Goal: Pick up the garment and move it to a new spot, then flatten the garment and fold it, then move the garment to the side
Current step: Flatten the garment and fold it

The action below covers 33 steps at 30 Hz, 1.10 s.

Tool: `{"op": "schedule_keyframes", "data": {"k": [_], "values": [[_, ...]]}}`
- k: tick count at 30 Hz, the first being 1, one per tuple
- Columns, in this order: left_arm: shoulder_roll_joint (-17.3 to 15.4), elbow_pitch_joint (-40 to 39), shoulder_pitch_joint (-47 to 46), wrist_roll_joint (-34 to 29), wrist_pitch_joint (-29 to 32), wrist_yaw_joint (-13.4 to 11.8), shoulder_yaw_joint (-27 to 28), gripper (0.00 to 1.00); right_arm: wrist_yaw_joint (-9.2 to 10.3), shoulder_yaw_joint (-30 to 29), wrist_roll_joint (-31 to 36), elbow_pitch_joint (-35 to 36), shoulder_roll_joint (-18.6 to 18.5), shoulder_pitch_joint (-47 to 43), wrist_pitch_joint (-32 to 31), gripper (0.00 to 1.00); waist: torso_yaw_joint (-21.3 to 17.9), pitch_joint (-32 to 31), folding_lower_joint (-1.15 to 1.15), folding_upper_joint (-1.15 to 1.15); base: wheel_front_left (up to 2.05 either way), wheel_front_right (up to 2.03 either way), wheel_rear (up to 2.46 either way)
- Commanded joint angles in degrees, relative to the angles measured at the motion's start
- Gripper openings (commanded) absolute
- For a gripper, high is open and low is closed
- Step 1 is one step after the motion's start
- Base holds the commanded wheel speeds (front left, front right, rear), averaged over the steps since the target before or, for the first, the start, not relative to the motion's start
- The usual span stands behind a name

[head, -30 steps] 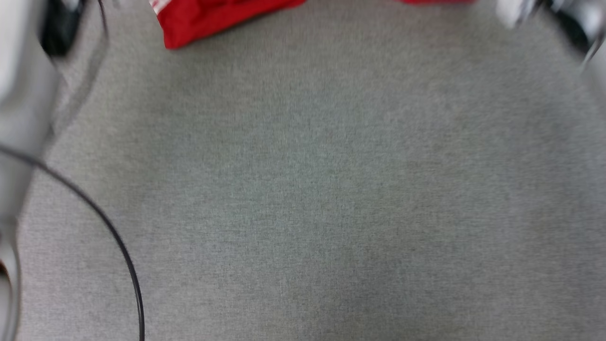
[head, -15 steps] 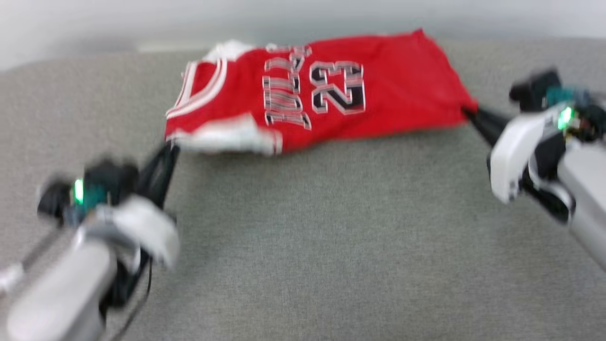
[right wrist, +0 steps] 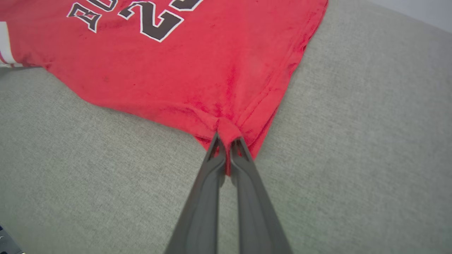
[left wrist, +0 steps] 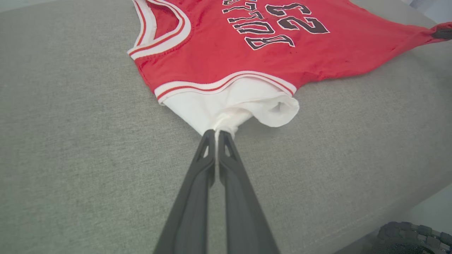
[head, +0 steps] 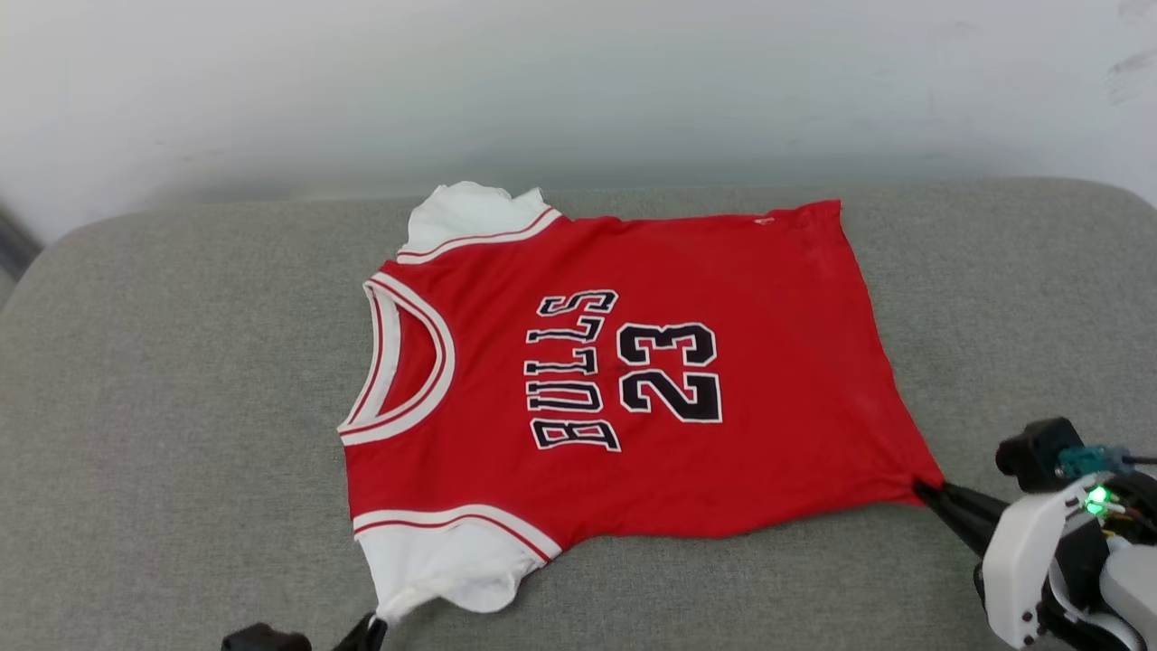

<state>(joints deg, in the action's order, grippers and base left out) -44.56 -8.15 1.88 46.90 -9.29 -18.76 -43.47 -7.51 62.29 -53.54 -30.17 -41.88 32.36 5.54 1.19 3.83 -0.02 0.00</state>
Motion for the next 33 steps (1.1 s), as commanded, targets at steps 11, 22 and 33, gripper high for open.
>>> {"op": "schedule_keyframes", "data": {"k": [11, 22, 33], "values": [[-0.8, -2.3, 10.5, 4.7, -0.6, -2.4, -1.0, 0.00, 0.04, -6.1, 1.4, 6.4, -4.4, -16.1, -1.0, 0.00, 0.3, -2.9, 0.02, 0.00, 0.00, 0.00, 0.00], [-1.3, -1.8, 3.1, 1.9, -1.7, -1.3, 1.6, 0.00, 0.04, -18.2, 7.1, 14.1, -3.0, -19.6, -6.7, 0.00, 0.0, -1.4, 0.02, 0.00, 0.00, 0.00, 0.00], [-2.4, 2.0, -14.6, -2.6, 2.2, 4.4, 3.9, 0.00, 0.04, -28.8, 12.3, 19.8, 0.6, -14.7, -13.5, 0.00, -1.5, 4.1, 0.02, 0.00, 0.00, 0.00, 0.00]]}}
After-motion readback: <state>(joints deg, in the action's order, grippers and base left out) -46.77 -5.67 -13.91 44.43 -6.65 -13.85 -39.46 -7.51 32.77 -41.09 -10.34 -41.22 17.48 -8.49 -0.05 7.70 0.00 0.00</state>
